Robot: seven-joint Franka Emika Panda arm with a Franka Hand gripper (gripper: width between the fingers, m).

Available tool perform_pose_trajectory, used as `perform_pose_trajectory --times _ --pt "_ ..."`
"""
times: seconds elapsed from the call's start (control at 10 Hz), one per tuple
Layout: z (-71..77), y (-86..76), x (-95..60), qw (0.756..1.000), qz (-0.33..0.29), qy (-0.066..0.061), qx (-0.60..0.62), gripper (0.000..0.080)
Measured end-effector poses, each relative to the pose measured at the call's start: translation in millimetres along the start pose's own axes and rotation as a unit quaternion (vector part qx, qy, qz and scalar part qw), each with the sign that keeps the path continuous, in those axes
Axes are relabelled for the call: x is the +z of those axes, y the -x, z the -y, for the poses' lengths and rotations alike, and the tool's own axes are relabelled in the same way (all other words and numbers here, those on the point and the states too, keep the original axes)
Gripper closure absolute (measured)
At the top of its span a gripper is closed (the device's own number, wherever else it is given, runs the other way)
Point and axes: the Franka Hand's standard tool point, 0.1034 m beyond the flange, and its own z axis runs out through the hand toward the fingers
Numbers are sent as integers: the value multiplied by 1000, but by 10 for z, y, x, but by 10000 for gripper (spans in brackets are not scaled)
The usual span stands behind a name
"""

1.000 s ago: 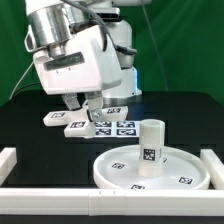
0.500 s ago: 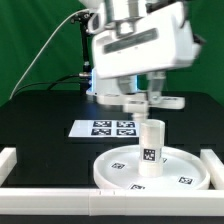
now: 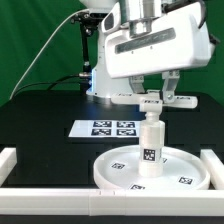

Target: Assemble round table

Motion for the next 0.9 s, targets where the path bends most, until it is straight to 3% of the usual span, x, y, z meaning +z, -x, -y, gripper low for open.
perform_pose_trajectory --times 0.1,0.3,0.9 --pt "-67 75 -67 1000 -1 -7 2 351" --pt "-232 165 -37 1000 -5 -8 8 351" --pt "-253 150 146 1000 -4 5 6 350"
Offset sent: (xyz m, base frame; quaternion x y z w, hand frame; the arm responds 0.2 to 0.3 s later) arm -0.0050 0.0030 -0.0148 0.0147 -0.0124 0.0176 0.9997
